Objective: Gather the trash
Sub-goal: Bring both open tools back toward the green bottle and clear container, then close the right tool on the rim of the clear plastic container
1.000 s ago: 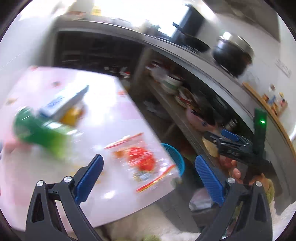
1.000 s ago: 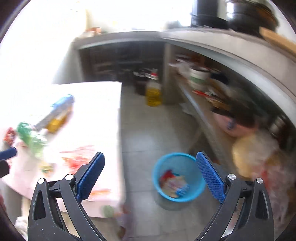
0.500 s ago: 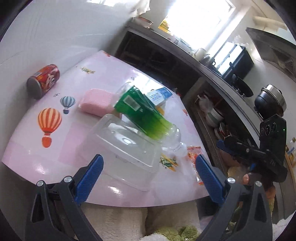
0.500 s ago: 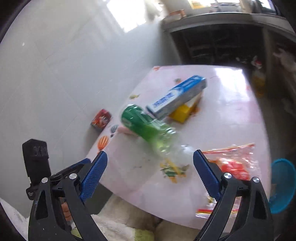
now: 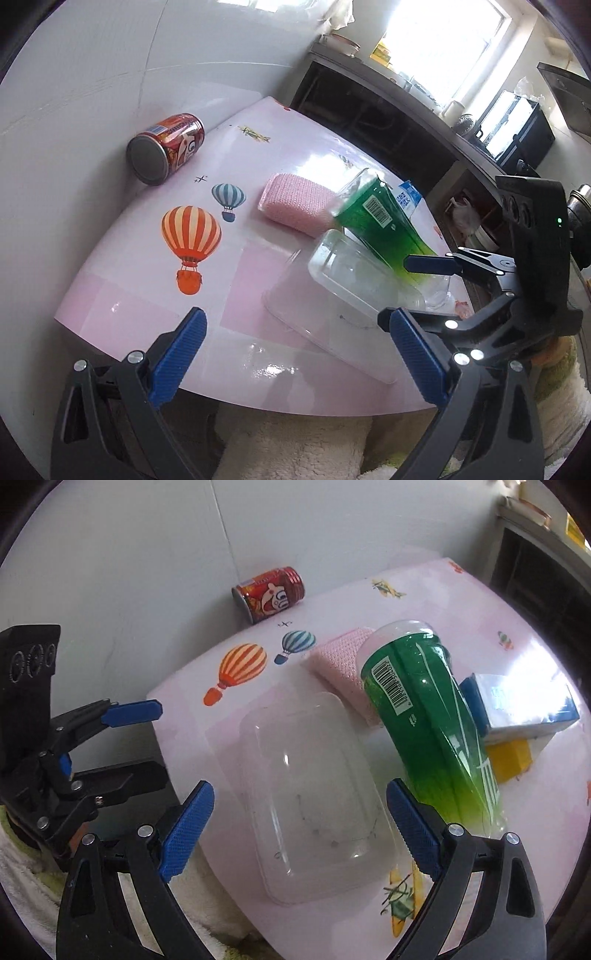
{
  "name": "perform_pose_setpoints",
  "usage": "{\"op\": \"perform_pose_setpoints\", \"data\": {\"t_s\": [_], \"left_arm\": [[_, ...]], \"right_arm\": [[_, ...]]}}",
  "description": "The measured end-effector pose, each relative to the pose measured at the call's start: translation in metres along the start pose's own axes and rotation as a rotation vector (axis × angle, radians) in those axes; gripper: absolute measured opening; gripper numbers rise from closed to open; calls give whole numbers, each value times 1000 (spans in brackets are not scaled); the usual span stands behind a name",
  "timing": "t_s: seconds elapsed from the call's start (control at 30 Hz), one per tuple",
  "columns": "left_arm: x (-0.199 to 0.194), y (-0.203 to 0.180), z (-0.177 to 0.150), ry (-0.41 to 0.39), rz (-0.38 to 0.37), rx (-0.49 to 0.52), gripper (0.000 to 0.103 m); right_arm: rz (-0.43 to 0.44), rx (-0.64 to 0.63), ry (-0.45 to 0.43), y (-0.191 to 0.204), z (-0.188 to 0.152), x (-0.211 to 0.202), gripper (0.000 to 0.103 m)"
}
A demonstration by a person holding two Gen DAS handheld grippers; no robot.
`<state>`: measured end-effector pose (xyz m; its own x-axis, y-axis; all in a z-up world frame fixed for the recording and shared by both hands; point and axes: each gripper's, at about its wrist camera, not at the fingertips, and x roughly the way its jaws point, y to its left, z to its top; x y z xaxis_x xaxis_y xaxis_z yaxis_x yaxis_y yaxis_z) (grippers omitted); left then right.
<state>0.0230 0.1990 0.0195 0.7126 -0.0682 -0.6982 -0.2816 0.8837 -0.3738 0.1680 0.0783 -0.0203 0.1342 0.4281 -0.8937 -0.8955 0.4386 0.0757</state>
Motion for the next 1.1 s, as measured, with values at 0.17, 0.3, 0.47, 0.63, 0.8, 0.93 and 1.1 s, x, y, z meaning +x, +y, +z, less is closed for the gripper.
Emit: {"op": "perform_pose_setpoints", "data": {"t_s": [0.17, 0.3, 0.47, 0.63, 0.8, 0.93, 1.1], "left_arm": [[12, 10, 0, 25, 4, -26, 97], [22, 14, -1, 43, 10, -20, 97], [28, 19, -2, 53, 25, -16, 97], [27, 21, -1, 51, 31, -15, 97], [22, 23, 2, 31, 36, -12, 97], [15, 22, 8, 5, 46, -5, 97], [2, 14, 18, -35, 43, 9, 97]], "right_arm": [[12, 34, 56, -7, 7, 15, 90], [55, 61, 105, -1, 2, 22, 90], [64, 71, 127, 5, 0, 25, 90], [62, 109, 136, 4, 3, 36, 87], [44, 108, 121, 14, -1, 32, 85], [27, 138, 102, 14, -10, 23, 83], [63, 210, 54, 13, -30, 2, 82]]}}
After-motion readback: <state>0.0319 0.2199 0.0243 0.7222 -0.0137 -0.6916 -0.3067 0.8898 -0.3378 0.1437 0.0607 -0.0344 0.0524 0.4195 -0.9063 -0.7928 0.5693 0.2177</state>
